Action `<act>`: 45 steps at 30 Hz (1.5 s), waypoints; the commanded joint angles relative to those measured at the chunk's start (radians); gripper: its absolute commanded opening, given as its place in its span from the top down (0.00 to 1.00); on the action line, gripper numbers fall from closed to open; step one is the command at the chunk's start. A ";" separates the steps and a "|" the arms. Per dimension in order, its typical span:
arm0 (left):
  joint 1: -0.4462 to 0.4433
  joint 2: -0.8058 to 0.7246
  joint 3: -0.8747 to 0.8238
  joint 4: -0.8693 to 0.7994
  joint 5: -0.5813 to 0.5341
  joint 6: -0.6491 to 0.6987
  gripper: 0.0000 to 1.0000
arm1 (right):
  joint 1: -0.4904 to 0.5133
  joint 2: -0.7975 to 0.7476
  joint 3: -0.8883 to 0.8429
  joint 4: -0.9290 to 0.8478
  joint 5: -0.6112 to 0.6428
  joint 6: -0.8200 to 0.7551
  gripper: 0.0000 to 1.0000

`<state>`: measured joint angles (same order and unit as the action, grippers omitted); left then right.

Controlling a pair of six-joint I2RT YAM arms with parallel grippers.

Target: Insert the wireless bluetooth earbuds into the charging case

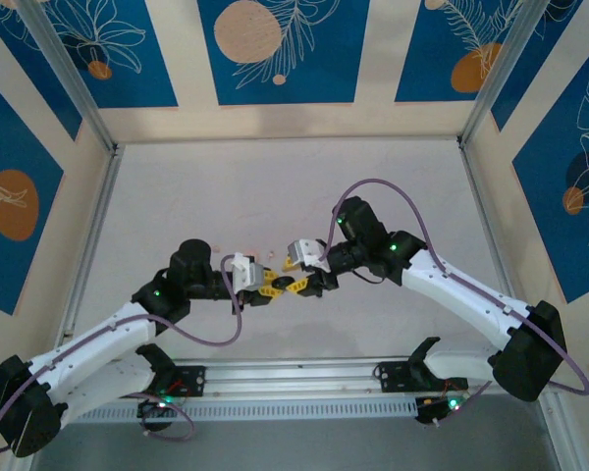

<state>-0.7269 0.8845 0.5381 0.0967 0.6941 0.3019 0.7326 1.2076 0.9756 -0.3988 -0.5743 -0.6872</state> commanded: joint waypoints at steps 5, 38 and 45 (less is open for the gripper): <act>-0.014 -0.006 0.017 0.000 0.018 0.006 0.81 | -0.060 -0.067 -0.058 0.144 0.038 0.102 0.58; 0.044 0.016 -0.183 0.175 -0.317 -0.172 0.87 | -0.124 -0.069 -0.049 -0.028 0.123 0.362 0.57; 0.100 -0.044 -0.287 0.219 -0.510 -0.370 0.87 | -0.084 0.070 0.034 -0.218 0.250 0.220 0.57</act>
<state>-0.6483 0.8841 0.2745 0.2543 0.3027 0.0525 0.6258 1.2312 0.9607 -0.4953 -0.3920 -0.3977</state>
